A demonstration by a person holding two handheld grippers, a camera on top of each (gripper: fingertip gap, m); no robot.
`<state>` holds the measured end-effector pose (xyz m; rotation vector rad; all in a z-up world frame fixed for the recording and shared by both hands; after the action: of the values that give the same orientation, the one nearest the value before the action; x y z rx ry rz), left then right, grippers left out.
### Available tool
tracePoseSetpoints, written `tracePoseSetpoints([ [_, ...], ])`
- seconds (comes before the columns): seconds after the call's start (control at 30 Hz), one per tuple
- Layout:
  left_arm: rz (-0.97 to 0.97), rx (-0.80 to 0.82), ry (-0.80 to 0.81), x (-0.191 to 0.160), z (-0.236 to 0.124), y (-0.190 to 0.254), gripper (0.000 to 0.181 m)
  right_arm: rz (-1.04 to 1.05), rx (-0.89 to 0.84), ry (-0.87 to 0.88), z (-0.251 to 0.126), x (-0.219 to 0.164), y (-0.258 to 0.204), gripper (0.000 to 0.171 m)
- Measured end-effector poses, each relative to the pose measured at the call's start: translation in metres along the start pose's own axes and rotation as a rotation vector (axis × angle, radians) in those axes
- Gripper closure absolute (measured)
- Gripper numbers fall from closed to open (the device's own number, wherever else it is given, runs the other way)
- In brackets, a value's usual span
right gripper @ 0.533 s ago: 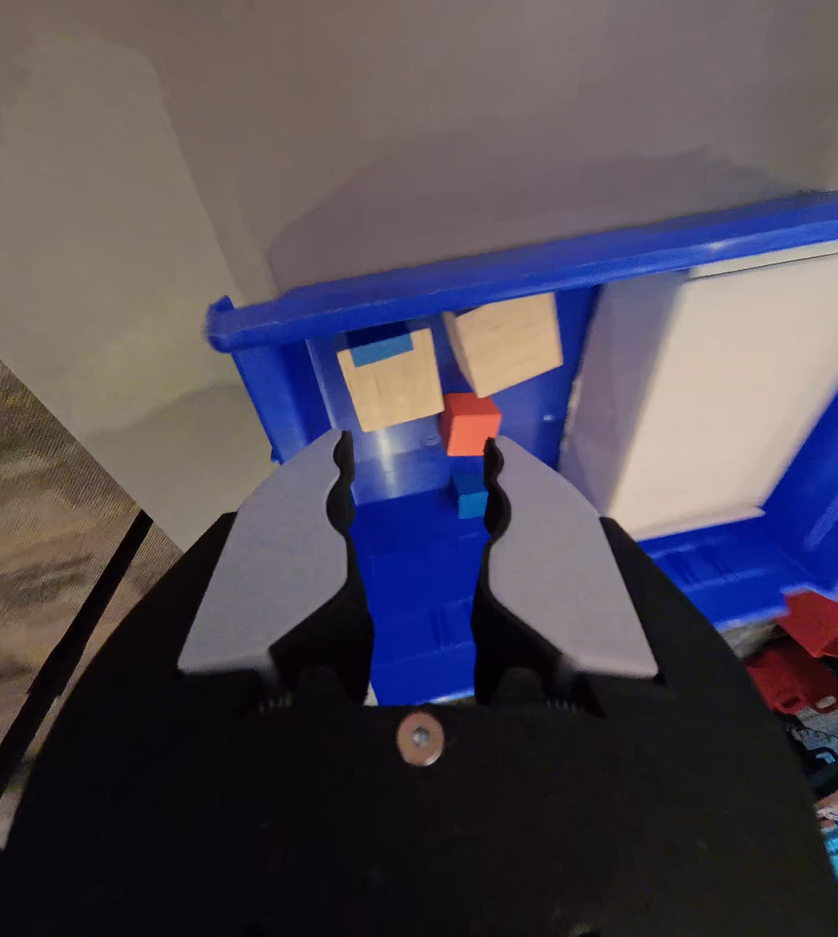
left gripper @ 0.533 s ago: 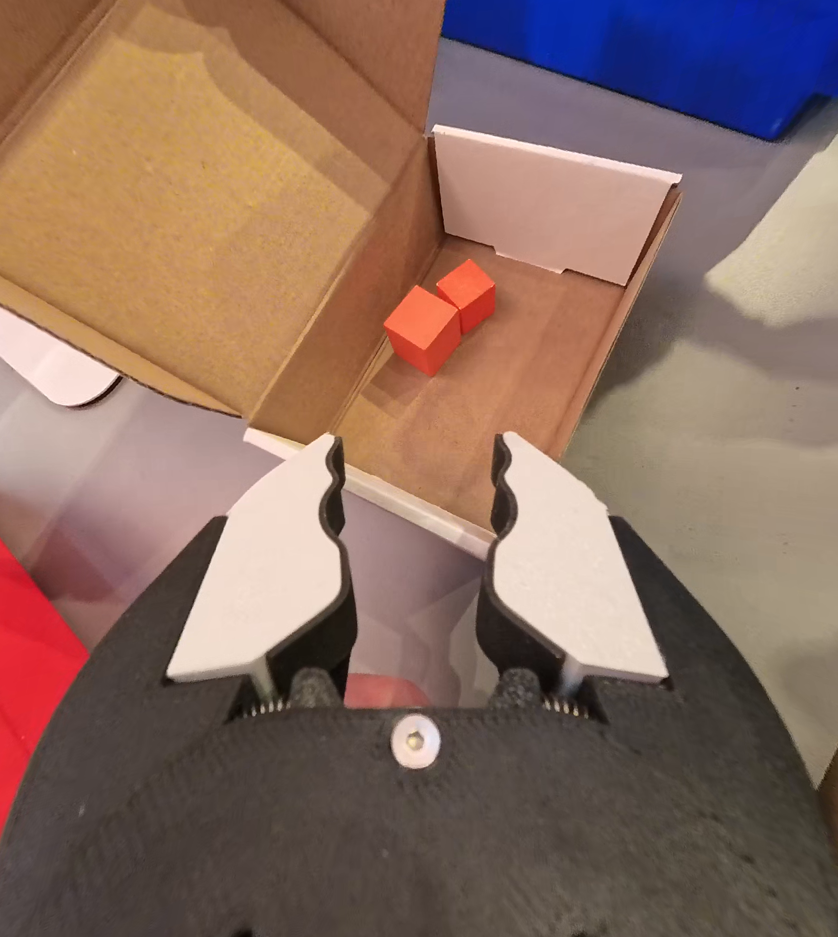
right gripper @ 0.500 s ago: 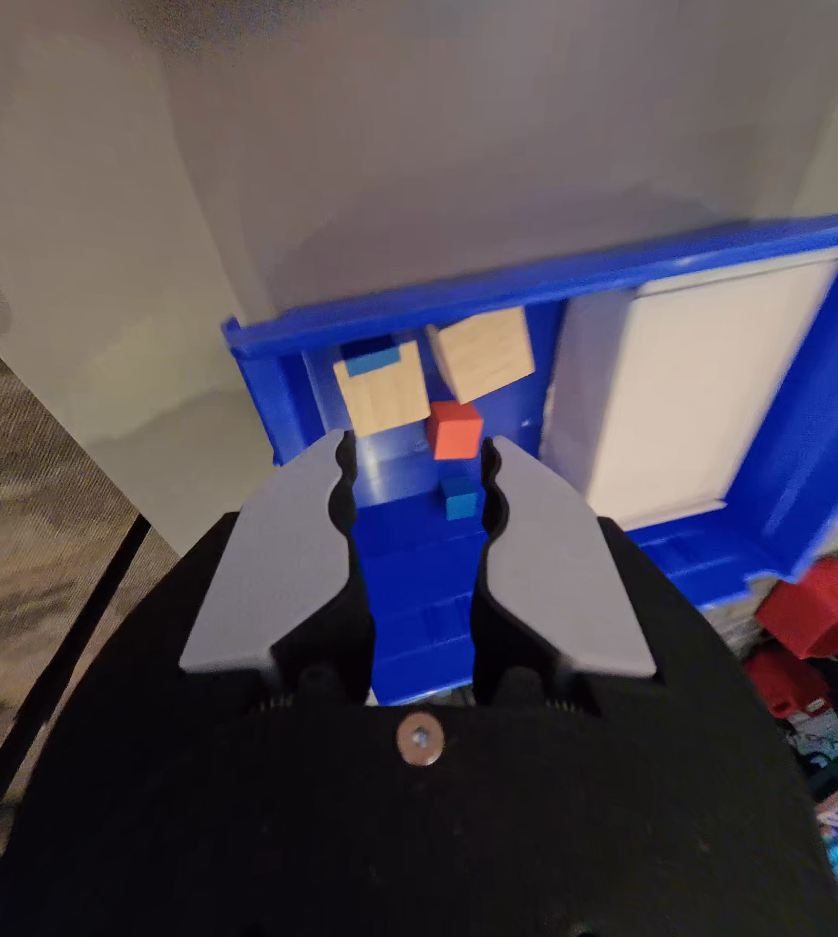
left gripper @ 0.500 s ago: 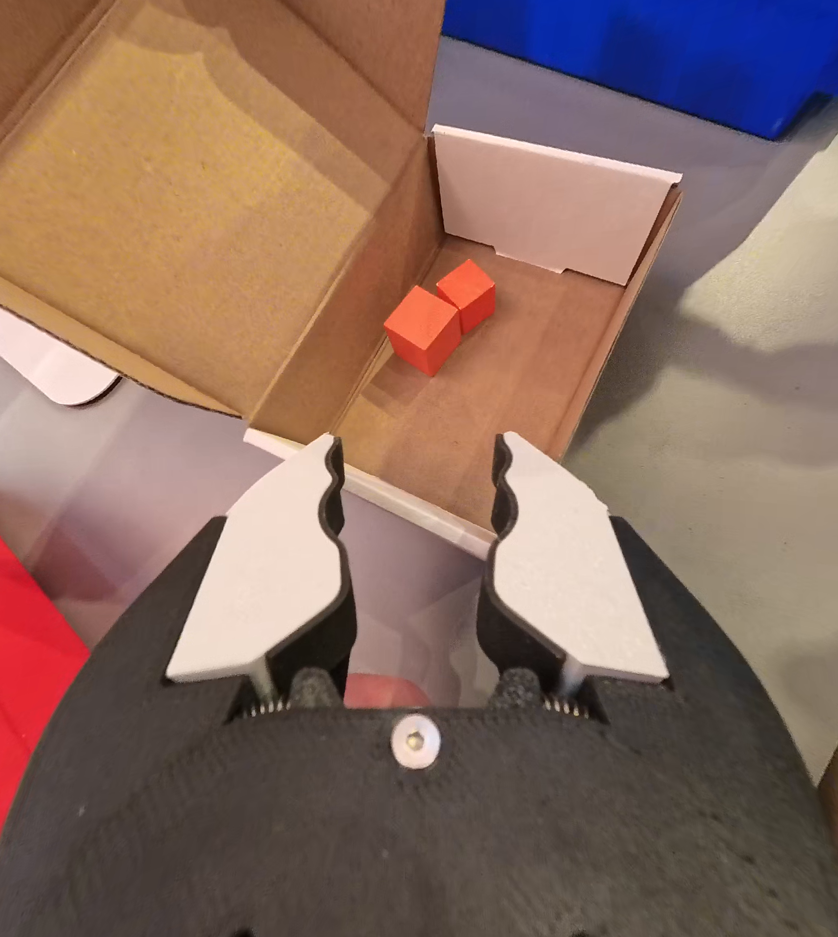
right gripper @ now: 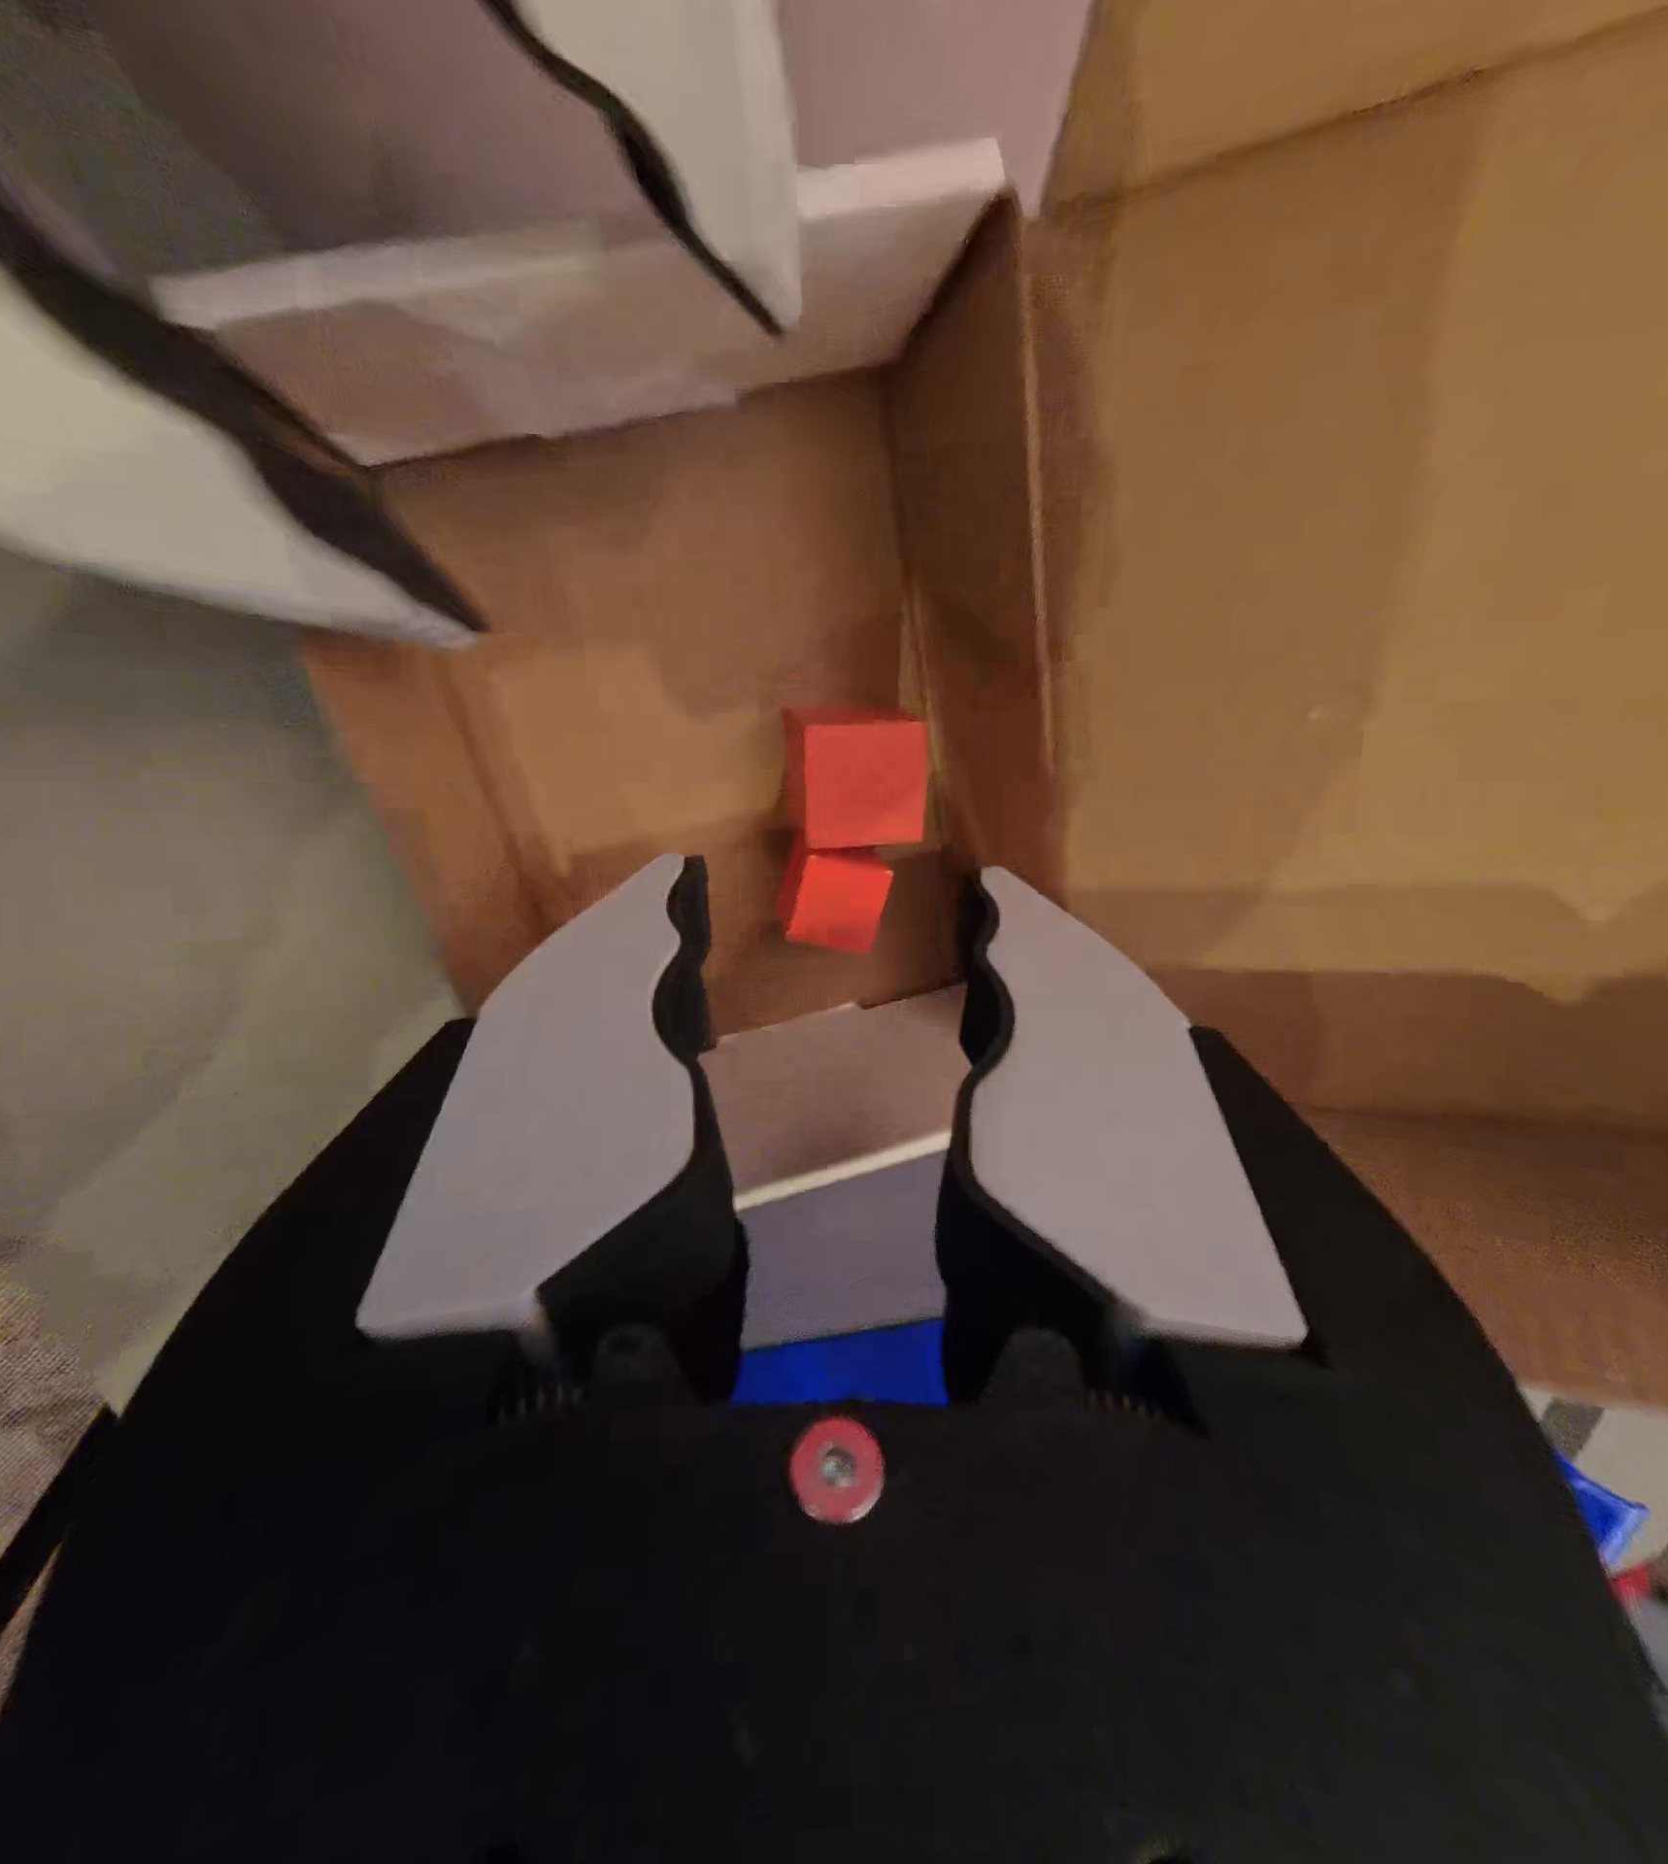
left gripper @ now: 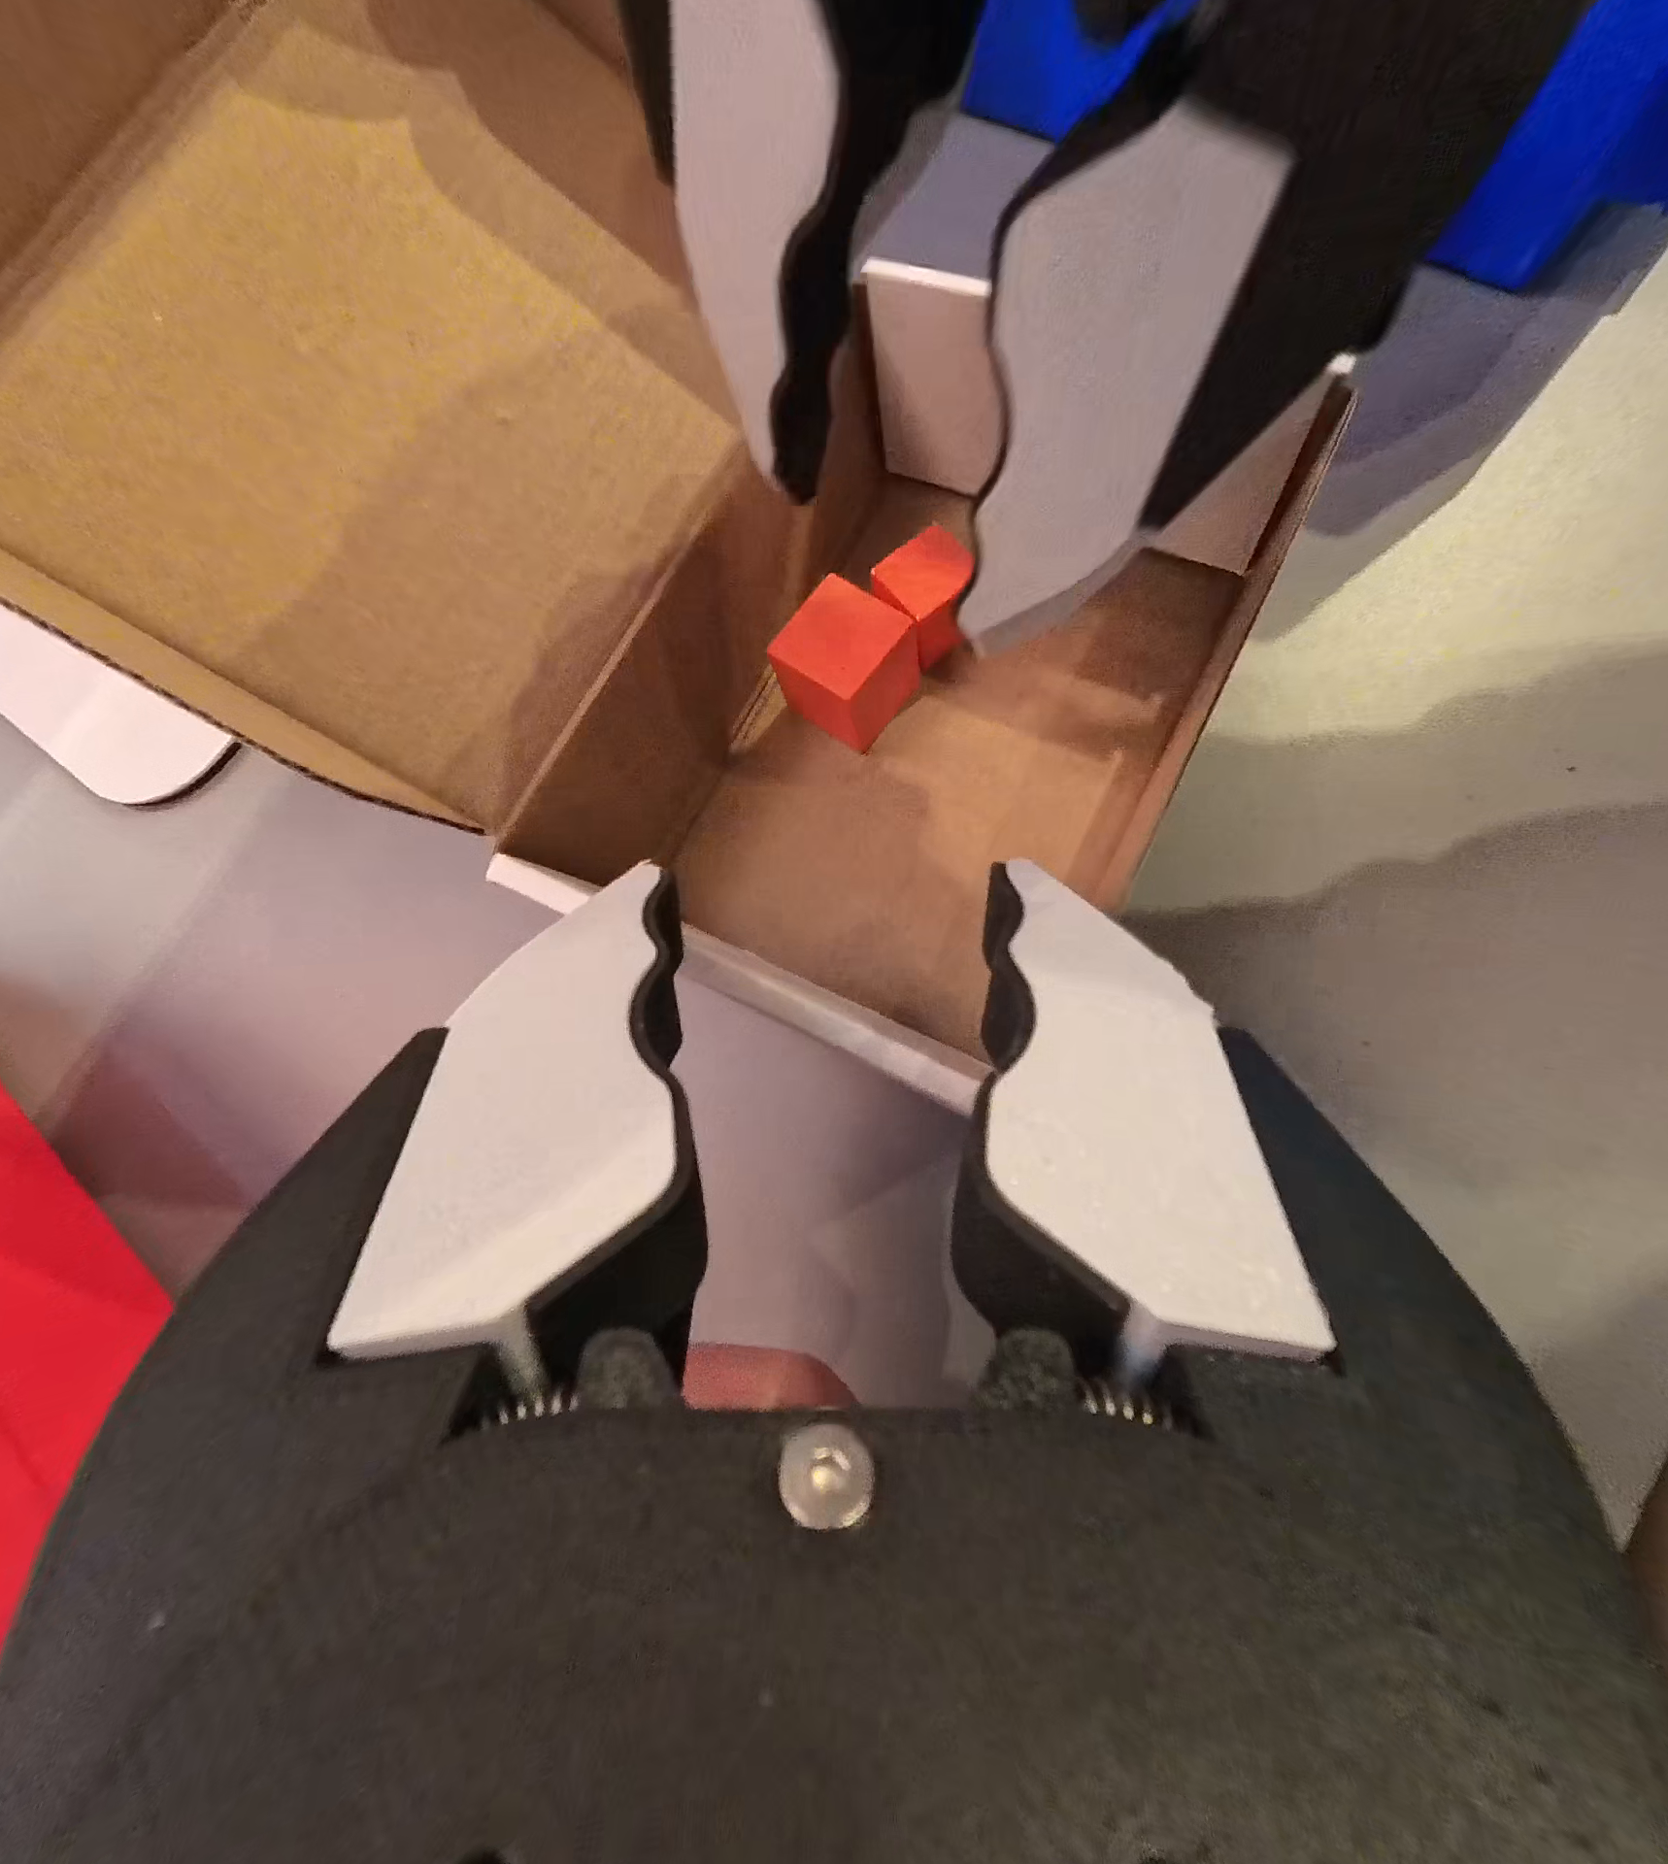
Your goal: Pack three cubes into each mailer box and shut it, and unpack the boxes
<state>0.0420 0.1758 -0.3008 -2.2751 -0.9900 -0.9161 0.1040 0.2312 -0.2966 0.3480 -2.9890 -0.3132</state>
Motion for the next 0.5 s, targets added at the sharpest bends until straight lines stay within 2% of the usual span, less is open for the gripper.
tracePoseSetpoints([
  [0.27,-0.015,-0.017,0.006,0.000,0.002,0.000,0.122,-0.045,0.025,-0.028,0.037,0.009,-0.002,0.131],
  [0.3,-0.014,-0.017,0.003,0.000,0.001,0.000,0.122,-0.046,0.025,-0.004,0.036,0.012,-0.002,0.141],
  [0.4,-0.016,-0.016,0.004,0.000,0.002,0.000,0.122,-0.036,0.033,0.035,0.024,0.012,-0.002,0.143],
  [0.5,-0.016,-0.015,0.002,0.000,0.002,0.000,0.122,-0.028,0.004,0.093,-0.008,0.008,0.001,0.143],
])
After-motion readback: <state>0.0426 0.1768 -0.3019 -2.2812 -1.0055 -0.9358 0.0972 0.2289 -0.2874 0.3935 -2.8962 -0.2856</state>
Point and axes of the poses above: each gripper's, where its closed fingertips meet, z out along the fingers, x out of its top, y = z × x across the jaws, the point moved 2 cm from there along -z, back along the fingers, and after that the axes turned 2 degrees about -y, right-handed, at the moved point
